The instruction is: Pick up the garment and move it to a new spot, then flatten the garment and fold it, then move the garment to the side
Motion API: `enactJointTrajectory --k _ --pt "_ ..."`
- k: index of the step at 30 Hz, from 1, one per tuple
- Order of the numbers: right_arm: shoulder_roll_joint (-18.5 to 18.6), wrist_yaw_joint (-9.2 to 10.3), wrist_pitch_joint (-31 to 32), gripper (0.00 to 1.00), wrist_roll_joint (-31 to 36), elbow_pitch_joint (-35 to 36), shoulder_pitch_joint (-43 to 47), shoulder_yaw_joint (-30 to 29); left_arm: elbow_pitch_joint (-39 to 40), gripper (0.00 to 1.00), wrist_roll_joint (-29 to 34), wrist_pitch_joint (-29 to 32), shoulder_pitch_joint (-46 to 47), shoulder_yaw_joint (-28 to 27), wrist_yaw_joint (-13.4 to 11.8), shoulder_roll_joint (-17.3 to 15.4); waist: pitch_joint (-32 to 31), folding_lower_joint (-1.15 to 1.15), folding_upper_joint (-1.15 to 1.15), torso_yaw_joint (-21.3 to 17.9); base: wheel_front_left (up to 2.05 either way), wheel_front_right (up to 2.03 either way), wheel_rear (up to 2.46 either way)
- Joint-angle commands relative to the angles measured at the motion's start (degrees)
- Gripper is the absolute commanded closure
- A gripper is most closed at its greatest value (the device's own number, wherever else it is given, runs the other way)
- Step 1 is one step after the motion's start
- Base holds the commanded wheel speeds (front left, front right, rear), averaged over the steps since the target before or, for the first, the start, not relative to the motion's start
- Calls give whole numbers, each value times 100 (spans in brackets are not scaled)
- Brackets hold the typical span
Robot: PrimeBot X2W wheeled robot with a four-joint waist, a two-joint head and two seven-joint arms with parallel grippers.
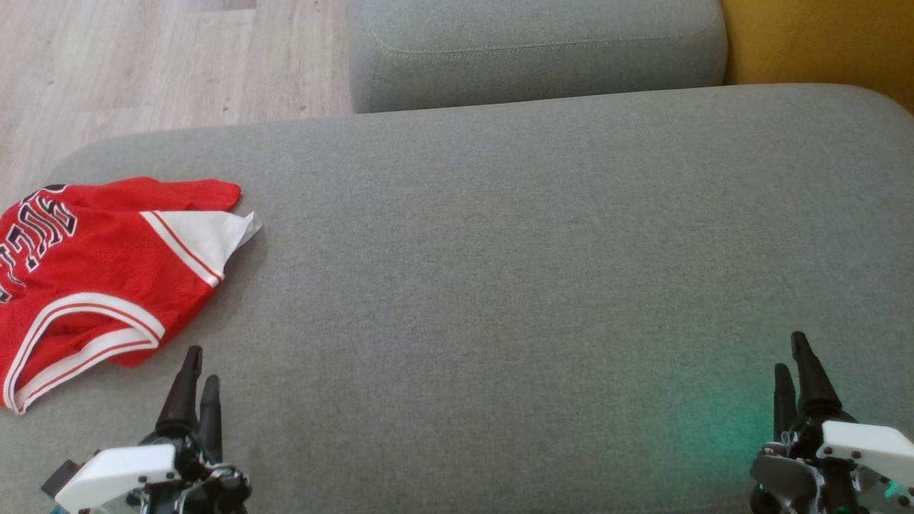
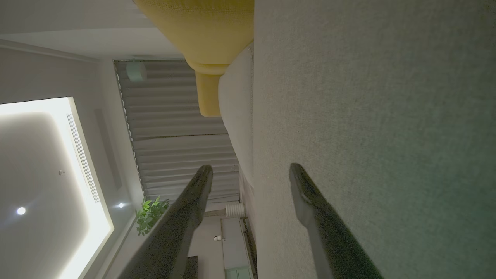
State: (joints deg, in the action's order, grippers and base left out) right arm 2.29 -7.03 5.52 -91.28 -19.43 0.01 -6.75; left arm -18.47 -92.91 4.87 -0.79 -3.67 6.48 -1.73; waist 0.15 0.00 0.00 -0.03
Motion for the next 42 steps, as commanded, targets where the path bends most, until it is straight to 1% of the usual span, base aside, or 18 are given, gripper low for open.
enactJointTrajectory --k 1,6,13,25,26,29,40,42 --pt "20 -3 -39 0 30 200 -216 13 210 0 51 -19 260 17 2 -52 0 0 0 -1 0 0 0" --pt "59 -5 -129 0 235 246 -204 95 301 0 148 -104 233 77 -45 -57 0 0 0 -3 0 0 0" --pt "122 -7 -259 0 790 327 -208 201 399 0 503 -221 206 168 -146 -106 -3 0 0 -2 0 0 0" --pt "168 -12 -469 0 2137 524 -201 396 509 0 1465 -422 182 422 -418 -277 -8 0 0 16 0 0 0" --pt "179 -12 -504 0 2364 559 -199 435 523 0 1647 -456 180 466 -467 -313 -7 0 0 16 0 0 0" --pt "194 -14 -555 0 2692 606 -193 482 553 0 1907 -506 172 518 -534 -354 -7 0 0 16 0 0 0" --pt "212 -18 -743 0 3606 754 -156 634 672 0 2708 -690 113 650 -698 -442 -8 0 0 0 0 0 0" --pt "214 -18 -760 0 3684 767 -152 650 679 0 2773 -707 108 659 -709 -449 -7 0 0 -1 0 0 0"
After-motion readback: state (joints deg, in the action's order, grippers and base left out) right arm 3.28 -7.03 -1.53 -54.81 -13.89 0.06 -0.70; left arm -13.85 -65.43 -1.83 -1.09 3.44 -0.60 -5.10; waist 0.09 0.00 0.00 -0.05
